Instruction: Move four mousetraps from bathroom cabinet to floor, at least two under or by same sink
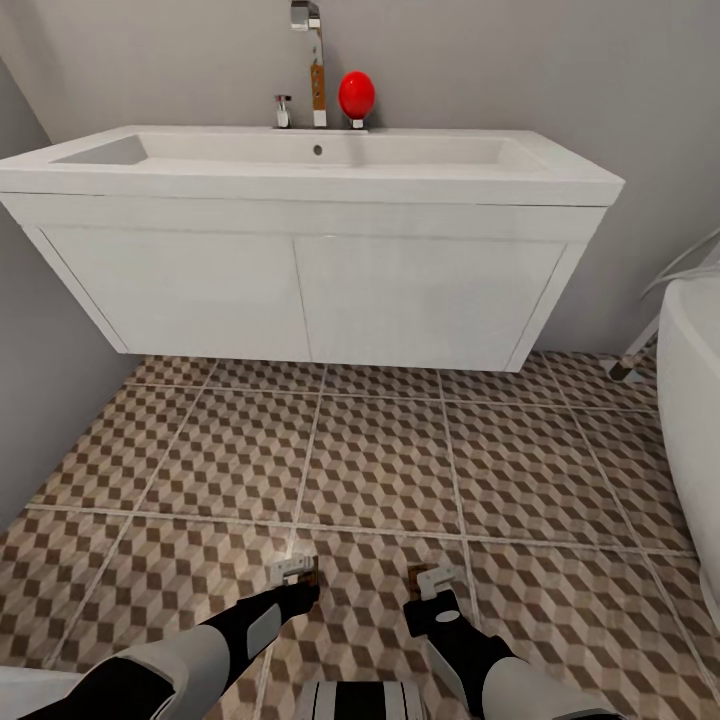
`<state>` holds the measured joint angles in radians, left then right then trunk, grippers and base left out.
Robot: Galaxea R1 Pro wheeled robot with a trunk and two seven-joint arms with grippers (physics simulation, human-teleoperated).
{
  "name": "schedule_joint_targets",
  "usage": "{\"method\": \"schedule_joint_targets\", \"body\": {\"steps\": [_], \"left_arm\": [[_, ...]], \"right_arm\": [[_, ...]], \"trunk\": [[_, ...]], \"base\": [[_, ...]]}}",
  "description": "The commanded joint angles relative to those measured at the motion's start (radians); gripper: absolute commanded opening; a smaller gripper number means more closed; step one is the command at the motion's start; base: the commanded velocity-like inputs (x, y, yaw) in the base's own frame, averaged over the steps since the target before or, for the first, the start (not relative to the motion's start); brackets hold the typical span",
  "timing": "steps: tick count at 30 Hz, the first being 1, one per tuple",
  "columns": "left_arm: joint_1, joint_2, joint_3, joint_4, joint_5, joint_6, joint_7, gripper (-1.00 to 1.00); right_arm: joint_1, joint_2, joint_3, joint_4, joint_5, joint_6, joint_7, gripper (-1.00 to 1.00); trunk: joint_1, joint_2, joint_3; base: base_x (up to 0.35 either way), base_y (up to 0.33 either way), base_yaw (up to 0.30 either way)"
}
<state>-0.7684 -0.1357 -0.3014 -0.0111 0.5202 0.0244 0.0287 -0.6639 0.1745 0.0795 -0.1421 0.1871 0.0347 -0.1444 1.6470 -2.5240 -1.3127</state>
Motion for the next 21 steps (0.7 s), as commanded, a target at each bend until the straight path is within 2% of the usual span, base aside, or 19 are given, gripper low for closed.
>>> {"method": "schedule_joint_targets", "body": {"steps": [1,10,16,21], "left_arm": [[0.000,0.000,-0.008,-0.001,0.008,0.002,0.003,-1.00],[0.000,-0.001,-0.010,-0.002,-0.002,-0.002,0.002,-1.00],[-0.001,0.000,-0.013,-0.003,-0.004,-0.029,0.002,-1.00],[-0.001,0.032,-0.019,-0.005,-0.005,-0.043,0.002,-1.00]], "right_arm": [[0.000,0.000,0.008,0.000,0.004,0.004,-0.006,-1.00],[0.000,0.000,0.008,0.001,0.003,0.003,-0.006,-1.00],[0.000,0.000,0.005,0.001,0.002,-0.001,-0.009,-1.00],[0.000,0.000,0.003,0.001,0.002,-0.003,-0.016,-1.00]], "trunk": [[0.000,0.000,-0.001],[0.000,0.000,-0.001],[0.000,0.000,-0.001],[0.000,0.000,-0.001]], "base": [[0.000,0.000,0.000],[0.000,0.000,0.000],[0.000,0.000,0.000],[0.000,0.000,0.000]]}}
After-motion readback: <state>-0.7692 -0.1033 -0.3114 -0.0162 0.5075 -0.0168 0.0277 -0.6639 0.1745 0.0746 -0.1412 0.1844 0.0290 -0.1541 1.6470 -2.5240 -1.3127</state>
